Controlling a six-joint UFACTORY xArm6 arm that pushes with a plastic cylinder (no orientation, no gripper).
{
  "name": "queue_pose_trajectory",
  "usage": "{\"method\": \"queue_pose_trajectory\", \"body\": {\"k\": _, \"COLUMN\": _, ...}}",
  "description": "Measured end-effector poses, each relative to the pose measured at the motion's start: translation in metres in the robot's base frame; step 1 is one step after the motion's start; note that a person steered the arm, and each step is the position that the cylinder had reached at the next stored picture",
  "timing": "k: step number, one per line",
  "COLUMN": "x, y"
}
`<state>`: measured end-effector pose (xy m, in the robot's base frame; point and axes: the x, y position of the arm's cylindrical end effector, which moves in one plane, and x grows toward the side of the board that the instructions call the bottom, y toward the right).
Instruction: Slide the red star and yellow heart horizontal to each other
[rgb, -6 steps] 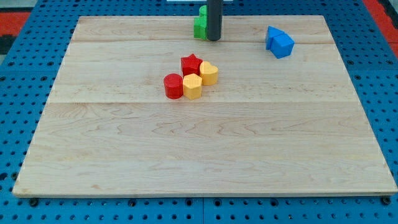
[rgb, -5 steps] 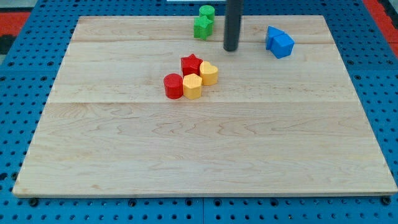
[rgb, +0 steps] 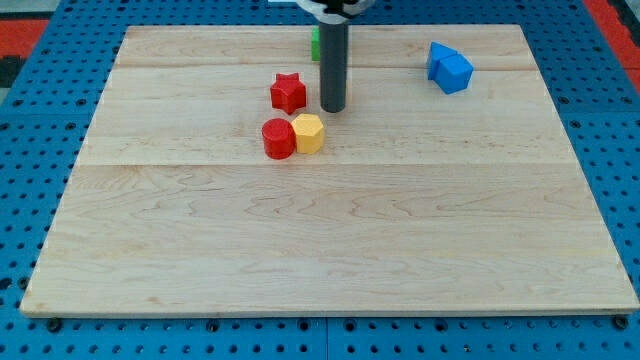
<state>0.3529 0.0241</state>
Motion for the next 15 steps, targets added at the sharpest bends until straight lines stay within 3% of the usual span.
{"method": "queue_pose_trajectory", "body": {"k": 1, "x": -0.003, "y": 0.028}}
{"method": "queue_pose_trajectory", "body": {"k": 2, "x": -0.033, "y": 0.008}}
{"method": "queue_pose_trajectory", "body": {"k": 3, "x": -0.033, "y": -0.018}}
{"method": "queue_pose_trajectory", "body": {"k": 4, "x": 0.015, "y": 0.008}}
{"method": "queue_pose_trajectory", "body": {"k": 6, "x": -0.013, "y": -0.089}}
{"method": "queue_pose_trajectory", "body": {"k": 7, "x": -0.03, "y": -0.082}}
{"method": "queue_pose_trajectory", "body": {"k": 10, "x": -0.005, "y": -0.048}}
{"method": "queue_pose_trajectory", "body": {"k": 12, "x": -0.034, "y": -0.043}}
{"method": "queue_pose_trajectory", "body": {"k": 13, "x": -0.012, "y": -0.041}}
{"method": "queue_pose_trajectory", "body": {"k": 14, "x": 0.088, "y": -0.025}}
{"method": "queue_pose_trajectory", "body": {"k": 15, "x": 0.139, "y": -0.039}}
